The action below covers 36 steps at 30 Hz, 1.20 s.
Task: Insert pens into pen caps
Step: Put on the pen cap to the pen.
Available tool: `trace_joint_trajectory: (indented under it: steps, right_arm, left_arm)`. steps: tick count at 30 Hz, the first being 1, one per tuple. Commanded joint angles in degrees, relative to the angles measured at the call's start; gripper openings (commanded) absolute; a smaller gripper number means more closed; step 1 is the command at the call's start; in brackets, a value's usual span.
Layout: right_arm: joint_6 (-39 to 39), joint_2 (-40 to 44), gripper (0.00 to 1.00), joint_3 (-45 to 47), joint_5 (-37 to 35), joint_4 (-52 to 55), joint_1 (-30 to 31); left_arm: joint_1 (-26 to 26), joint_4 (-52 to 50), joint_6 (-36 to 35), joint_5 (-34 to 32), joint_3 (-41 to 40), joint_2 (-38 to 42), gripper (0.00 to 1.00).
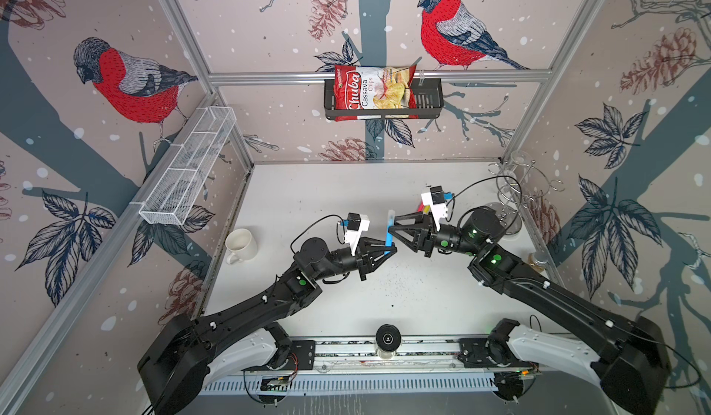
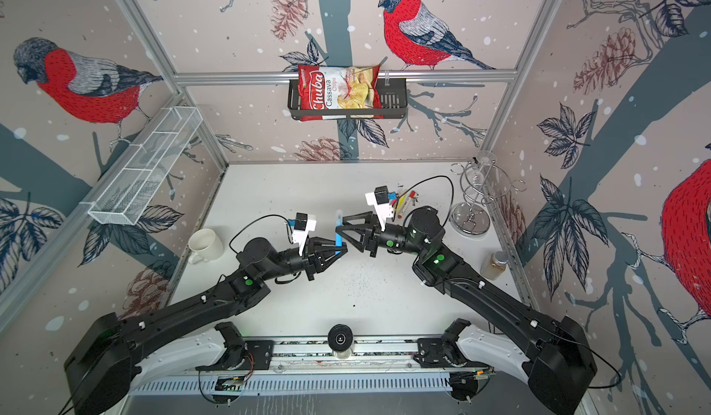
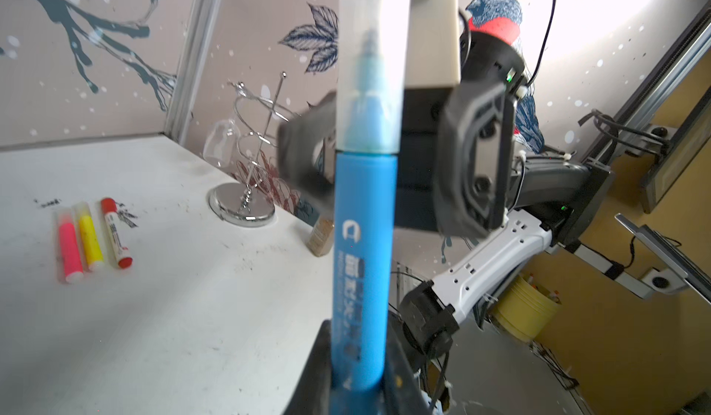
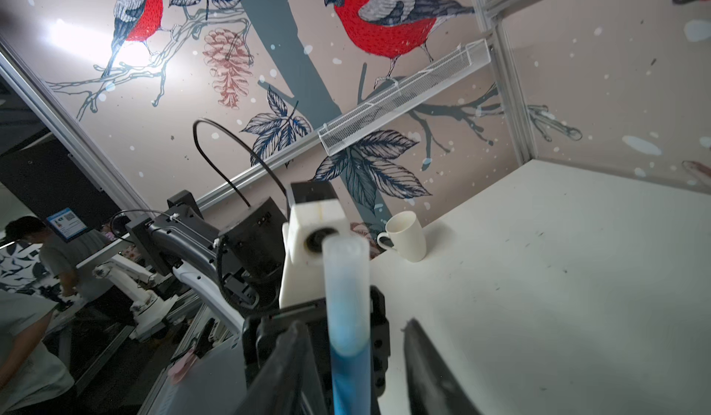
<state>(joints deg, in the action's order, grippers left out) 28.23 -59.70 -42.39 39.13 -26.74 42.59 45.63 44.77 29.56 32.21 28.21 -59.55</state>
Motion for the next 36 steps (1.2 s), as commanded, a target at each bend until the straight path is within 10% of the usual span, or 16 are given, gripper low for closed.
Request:
trace_joint_trajectory:
  steps: [1,36]
  right_arm:
    - [-1.3,1.4,0.61,-0.4,0.3,2.0,0.0]
    - [-9.4,-6.4,0.67,-20.0,-5.7,18.5,-1.3]
  left_arm:
    - [-0.1,2.8,-1.7,-1.9,-0.1,0.7,0.00]
    - [0.0,-0.4,-3.0,0.2,1.0,-0.5,0.00]
